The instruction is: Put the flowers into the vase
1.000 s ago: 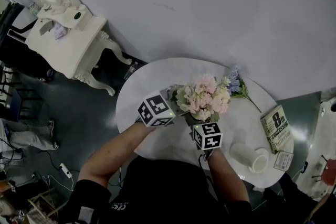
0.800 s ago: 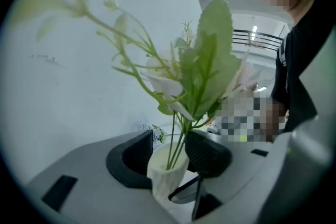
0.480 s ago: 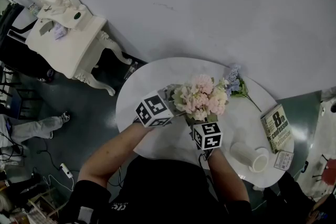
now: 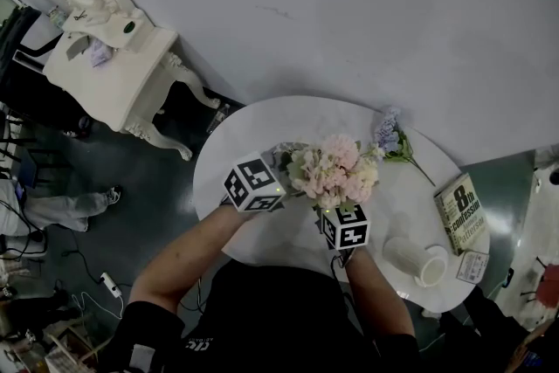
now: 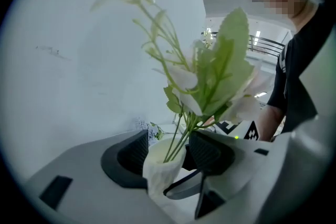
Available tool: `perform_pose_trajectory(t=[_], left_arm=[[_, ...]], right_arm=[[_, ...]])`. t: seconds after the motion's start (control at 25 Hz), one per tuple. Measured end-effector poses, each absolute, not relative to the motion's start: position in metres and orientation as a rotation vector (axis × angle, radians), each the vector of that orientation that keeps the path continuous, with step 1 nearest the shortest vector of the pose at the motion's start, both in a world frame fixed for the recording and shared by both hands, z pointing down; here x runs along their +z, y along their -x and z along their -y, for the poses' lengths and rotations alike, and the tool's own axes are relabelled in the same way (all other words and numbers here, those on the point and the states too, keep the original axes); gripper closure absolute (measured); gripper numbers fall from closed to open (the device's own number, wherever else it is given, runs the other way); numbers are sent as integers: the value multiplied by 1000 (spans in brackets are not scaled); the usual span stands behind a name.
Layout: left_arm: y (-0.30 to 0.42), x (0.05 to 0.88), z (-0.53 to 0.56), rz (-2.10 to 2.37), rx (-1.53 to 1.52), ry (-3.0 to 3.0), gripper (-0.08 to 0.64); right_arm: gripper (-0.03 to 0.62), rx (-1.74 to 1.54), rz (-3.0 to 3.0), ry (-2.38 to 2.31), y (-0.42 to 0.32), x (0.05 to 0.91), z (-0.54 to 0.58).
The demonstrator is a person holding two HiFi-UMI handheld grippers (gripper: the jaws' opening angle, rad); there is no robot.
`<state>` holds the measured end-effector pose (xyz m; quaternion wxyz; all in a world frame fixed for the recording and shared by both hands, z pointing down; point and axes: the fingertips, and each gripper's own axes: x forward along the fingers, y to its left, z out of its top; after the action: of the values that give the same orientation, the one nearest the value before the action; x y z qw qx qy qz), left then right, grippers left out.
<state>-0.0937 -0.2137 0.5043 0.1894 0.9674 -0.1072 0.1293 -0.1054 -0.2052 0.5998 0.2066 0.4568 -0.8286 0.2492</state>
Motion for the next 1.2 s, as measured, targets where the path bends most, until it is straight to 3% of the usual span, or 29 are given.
perform_pose_trajectory(t=[1.2], left_arm=[[105, 518, 211, 320, 355, -2630, 330]], right_arm=[[279, 683, 2310, -1273, 108, 599, 200]])
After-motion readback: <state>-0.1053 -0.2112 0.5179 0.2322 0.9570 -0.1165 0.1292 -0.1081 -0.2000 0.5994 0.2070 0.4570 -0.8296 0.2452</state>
